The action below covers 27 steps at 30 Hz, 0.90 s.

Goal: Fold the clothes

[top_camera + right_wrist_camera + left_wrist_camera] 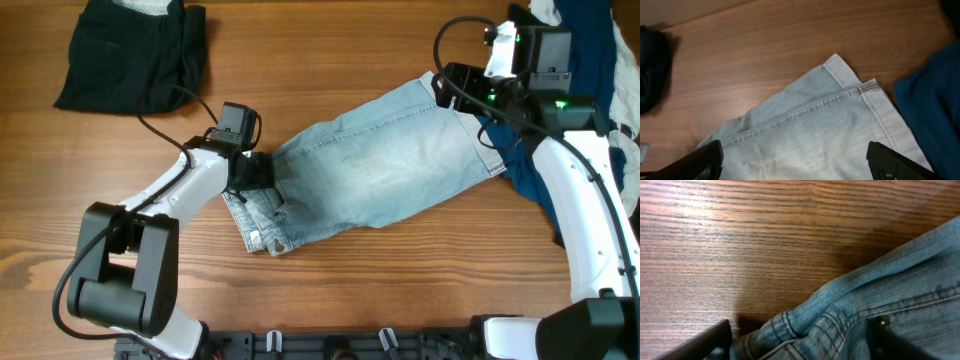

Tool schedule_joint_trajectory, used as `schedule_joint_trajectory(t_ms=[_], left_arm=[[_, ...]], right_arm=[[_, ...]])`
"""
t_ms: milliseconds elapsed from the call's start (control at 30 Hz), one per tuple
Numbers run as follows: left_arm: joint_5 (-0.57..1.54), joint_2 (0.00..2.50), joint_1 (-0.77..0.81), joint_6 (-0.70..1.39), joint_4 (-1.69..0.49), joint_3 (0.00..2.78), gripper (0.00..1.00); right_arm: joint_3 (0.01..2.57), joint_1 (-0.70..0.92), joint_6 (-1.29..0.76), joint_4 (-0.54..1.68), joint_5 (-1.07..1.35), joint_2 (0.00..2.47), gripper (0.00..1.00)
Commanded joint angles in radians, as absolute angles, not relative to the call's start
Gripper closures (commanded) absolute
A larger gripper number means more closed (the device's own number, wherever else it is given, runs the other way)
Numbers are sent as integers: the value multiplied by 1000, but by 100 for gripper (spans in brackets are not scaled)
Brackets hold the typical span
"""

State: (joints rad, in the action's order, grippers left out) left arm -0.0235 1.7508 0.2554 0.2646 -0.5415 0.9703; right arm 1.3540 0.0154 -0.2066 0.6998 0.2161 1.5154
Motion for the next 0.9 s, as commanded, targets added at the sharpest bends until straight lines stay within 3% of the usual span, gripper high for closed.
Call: schedule_joint_trajectory(t_ms=[0,167,533,633,767,867], left_arm=[[-8,1752,249,216,-538,969,36],[-6,1657,249,216,-546,971,53],[71,1501,250,216,-656,967,50],[49,1548,250,216,-658,966,39],[-66,1617,245,216,-609,966,15],[-53,1649,231,216,-582,966,10]], right_arm=[[1353,17,-183,670,199,1529,9],[1353,17,-179,645,199,1532,9],[1353,17,-174,628,199,1550,9],[1353,17,-158,626,204,1562,9],[1353,17,-157,620,204,1581,9],[1353,17,-157,621,204,1594,10]])
